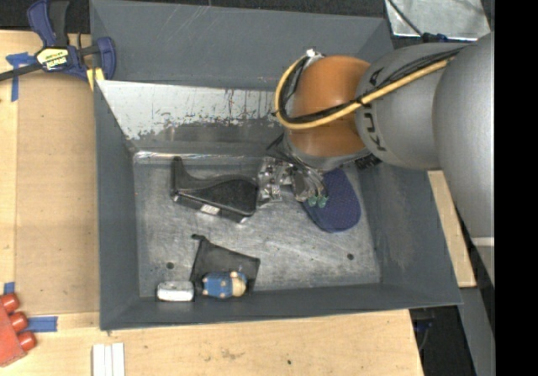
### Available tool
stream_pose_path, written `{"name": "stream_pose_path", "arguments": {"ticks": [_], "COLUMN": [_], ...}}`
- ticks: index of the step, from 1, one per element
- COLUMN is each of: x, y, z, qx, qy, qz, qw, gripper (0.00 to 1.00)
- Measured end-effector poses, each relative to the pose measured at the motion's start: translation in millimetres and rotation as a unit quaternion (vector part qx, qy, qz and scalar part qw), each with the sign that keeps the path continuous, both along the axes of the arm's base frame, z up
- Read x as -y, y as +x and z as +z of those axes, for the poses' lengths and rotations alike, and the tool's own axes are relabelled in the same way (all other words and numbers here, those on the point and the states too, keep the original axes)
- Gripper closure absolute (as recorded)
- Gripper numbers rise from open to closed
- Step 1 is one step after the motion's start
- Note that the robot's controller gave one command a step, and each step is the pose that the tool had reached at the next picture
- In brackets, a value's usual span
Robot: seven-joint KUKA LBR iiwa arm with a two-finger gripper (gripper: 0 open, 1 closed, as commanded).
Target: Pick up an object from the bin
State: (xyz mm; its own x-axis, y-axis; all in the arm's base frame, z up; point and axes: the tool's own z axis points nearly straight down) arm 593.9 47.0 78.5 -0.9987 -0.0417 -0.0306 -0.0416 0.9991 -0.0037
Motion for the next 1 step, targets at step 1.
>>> {"name": "stream_pose_path", "arguments": {"ticks": [1], "x": [-1.7], "y": [-5.0], "z": [-4.0], "qx": [-0.0101], "qy": [0.000], "qz": [0.001], "qw": [0.9999], "gripper": [0.00]}}
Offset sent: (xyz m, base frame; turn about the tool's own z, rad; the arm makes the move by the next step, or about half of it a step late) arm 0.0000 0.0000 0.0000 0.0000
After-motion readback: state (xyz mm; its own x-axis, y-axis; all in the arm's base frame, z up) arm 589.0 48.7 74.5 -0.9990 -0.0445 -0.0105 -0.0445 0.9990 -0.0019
